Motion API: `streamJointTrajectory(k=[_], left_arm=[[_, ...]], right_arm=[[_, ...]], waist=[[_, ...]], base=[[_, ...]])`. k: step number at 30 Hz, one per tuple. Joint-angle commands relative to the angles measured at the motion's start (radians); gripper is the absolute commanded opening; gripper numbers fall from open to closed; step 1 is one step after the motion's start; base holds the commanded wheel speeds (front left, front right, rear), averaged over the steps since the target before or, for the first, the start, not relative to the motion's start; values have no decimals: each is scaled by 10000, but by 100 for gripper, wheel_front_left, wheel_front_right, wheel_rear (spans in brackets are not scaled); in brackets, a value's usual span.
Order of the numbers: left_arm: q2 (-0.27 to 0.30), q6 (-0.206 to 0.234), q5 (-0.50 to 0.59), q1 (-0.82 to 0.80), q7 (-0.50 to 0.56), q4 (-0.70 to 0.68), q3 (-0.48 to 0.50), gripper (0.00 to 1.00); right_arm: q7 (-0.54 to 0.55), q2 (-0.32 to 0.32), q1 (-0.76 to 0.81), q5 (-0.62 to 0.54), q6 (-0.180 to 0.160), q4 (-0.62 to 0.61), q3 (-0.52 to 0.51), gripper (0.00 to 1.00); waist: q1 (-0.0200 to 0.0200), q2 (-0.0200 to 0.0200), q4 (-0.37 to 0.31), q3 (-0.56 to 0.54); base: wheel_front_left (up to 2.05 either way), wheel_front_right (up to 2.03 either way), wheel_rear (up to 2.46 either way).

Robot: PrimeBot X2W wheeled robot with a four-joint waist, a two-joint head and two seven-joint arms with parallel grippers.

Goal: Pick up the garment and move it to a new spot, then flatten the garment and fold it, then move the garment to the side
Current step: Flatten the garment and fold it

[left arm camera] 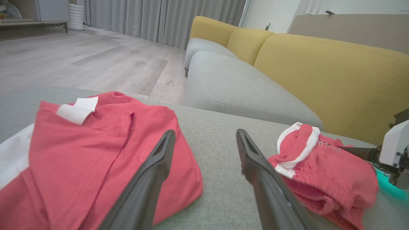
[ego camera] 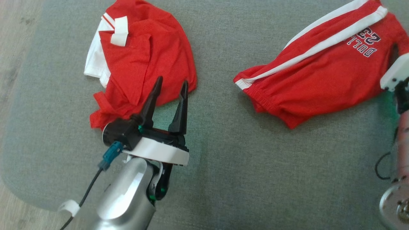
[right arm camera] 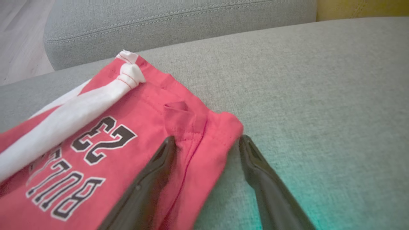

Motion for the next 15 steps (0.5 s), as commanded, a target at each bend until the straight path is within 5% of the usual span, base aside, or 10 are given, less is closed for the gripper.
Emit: streamJointTrajectory(k=[1, 10, 11, 12, 15], left_arm=[[47, -63, 53, -367, -93, -318, 425, 100], [-82, -227, 254, -519, -93, -306, 542, 100], [-92, -241, 261, -525, -93, -298, 539, 100], [-100, -254, 270, -530, -93, -284, 538, 100], [-112, -267, 292, -506, -93, -242, 567, 100]], right_arm=[[-24, 67, -451, -103, -9, -62, 83, 100], [-406, -147, -1367, -174, -9, 1499, 505, 98], [-441, -205, -1452, -162, -9, 1635, 580, 18], [-565, -281, -1536, -149, -9, 1712, 645, 0], [-864, -376, -1642, -63, -9, 1828, 669, 0]], waist=[[-1, 0, 3, 55], [-1, 0, -24, 306], [-1, 0, -34, 323], [-1, 0, -47, 327], [-1, 0, -108, 248]], base=[[0, 0, 0], [0, 0, 0], [0, 0, 0], [0, 0, 0], [0, 0, 0]])
